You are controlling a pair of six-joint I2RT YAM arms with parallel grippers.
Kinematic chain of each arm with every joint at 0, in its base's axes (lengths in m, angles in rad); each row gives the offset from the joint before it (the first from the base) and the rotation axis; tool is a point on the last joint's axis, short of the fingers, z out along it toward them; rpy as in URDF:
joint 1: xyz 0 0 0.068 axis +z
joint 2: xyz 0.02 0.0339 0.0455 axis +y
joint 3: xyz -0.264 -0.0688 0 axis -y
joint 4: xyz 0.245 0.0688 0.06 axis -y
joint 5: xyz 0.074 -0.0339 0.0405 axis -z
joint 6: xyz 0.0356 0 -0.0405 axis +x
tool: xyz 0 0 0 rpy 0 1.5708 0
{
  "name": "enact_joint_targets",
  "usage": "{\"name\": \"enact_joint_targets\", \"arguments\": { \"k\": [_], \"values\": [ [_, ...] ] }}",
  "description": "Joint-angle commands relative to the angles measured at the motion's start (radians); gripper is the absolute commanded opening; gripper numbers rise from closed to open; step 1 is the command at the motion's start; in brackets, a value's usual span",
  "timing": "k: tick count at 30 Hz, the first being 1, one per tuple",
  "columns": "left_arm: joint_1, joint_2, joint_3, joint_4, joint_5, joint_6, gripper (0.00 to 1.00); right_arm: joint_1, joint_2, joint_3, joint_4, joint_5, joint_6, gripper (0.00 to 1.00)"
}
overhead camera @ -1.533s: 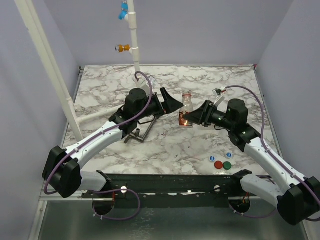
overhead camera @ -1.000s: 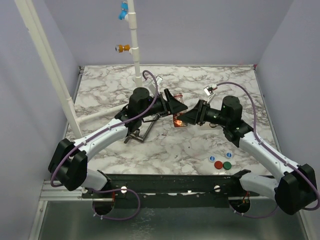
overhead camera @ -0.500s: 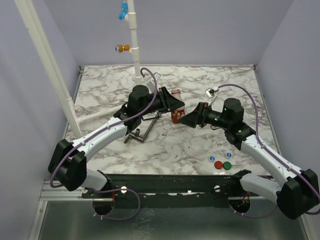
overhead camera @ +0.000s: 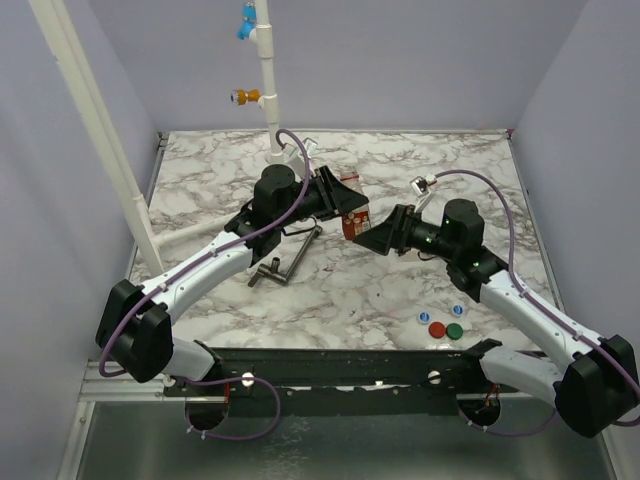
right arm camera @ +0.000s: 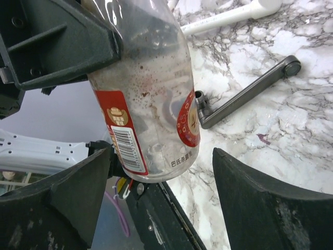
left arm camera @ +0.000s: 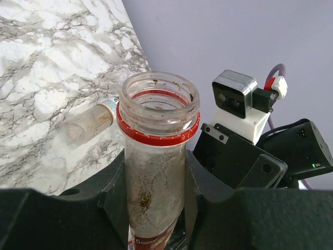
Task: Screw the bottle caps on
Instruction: Pick up the plastic bottle at the center of the board.
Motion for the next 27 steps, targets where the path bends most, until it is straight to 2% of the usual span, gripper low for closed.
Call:
{"name": "enact_joint_targets", "arguments": {
  "k": [1, 5, 12, 14, 16, 18, 22, 27],
  "values": [
    [0.004, -0.023, 0.021, -0.002, 0.029, -0.030, 0.20, 0.007, 0.003, -0.005, 0.069, 0.055, 0.002, 0.81],
    [0.004, -0.027, 0.019, -0.001, 0.031, -0.038, 0.21, 0.013, 0.013, -0.003, 0.091, 0.043, 0.011, 0.74],
    [0.004, -0.027, 0.024, -0.001, 0.033, -0.035, 0.25, 0.024, 0.017, -0.016, 0.107, 0.047, 0.027, 0.56],
    [0.004, -0.023, 0.026, -0.001, 0.043, -0.033, 0.34, 0.024, 0.015, -0.012, 0.107, 0.060, 0.034, 0.47],
    [0.004, -0.023, 0.020, 0.000, 0.049, -0.034, 0.57, 0.024, 0.014, -0.007, 0.107, 0.078, 0.046, 0.37],
    [0.005, -0.025, 0.013, -0.001, 0.054, -0.031, 0.73, 0.024, 0.014, -0.001, 0.111, 0.095, 0.061, 0.30],
    [0.004, -0.035, 0.002, -0.018, 0.052, -0.012, 0.84, 0.024, 0.010, 0.009, 0.129, 0.112, 0.083, 0.26],
    [0.004, -0.046, -0.003, -0.052, 0.025, 0.014, 0.81, 0.024, 0.000, 0.027, 0.129, 0.131, 0.088, 0.25]
  ]
}}
